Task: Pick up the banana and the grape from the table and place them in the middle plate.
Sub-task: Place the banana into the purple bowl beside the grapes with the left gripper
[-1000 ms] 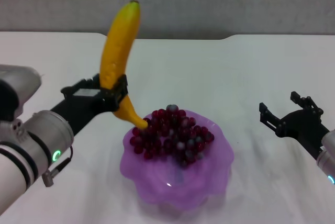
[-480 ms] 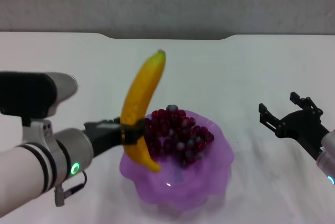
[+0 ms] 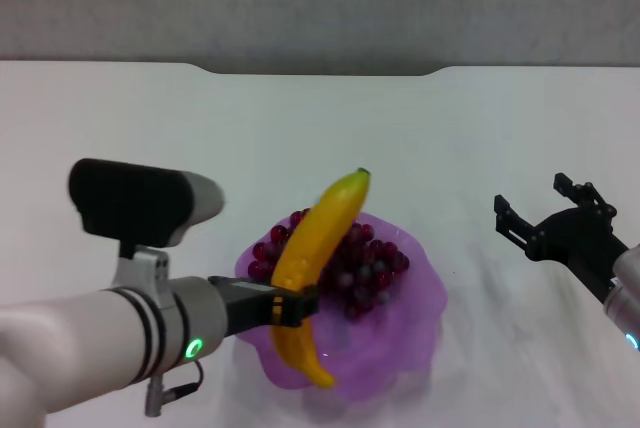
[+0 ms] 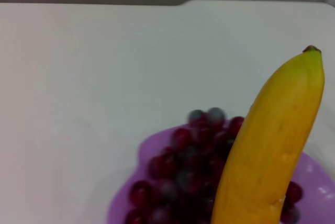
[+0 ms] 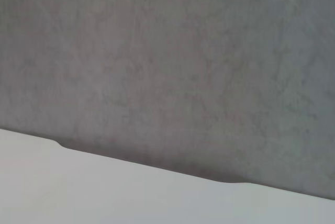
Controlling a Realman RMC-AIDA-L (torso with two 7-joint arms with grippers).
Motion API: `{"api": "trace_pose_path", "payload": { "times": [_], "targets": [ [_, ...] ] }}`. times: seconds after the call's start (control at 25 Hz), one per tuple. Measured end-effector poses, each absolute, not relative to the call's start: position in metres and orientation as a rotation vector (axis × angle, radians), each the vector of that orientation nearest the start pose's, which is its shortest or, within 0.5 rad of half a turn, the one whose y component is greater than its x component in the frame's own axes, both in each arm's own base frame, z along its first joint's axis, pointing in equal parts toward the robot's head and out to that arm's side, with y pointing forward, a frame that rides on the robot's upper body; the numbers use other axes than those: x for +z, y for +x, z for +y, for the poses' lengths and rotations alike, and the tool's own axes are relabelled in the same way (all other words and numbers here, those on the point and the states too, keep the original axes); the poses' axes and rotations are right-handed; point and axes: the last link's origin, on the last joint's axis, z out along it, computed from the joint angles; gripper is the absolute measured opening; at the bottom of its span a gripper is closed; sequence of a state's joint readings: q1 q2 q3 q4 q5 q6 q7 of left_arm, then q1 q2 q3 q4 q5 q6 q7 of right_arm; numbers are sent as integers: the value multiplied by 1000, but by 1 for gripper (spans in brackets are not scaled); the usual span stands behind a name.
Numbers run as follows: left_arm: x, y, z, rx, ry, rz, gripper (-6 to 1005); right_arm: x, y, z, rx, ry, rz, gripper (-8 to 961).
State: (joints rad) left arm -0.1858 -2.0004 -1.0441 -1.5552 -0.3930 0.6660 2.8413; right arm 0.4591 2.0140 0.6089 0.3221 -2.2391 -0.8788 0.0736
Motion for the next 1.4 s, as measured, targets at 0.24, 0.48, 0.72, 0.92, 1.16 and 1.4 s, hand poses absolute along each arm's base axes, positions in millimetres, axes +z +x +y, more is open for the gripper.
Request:
{"api": "trace_pose_path", "payload": {
  "times": [0.24, 0.48, 0.72, 0.92, 1.16, 1.4],
  "targets": [
    [-89, -175, 305, -125, -2224, -1156, 562, -57, 317, 340, 511, -1904, 563, 891],
    [-94, -175, 309, -90, -2231, -1152, 569, -58, 316, 340, 512, -1906, 561, 891],
    [-94, -174, 312, -86, -2231, -1131, 575, -58, 316, 339, 512, -1906, 561, 891],
    [-93, -169, 311, -103, -2236, -1103, 606, -58, 317, 339, 508, -1906, 560, 891],
    [-86, -162, 308, -123, -2232, -1043, 712, -58, 317, 340, 506, -1905, 561, 891],
    [-48, -152, 309, -238, -2117, -862, 712, -57, 317, 340, 507, -1902, 564, 891]
  ]
}}
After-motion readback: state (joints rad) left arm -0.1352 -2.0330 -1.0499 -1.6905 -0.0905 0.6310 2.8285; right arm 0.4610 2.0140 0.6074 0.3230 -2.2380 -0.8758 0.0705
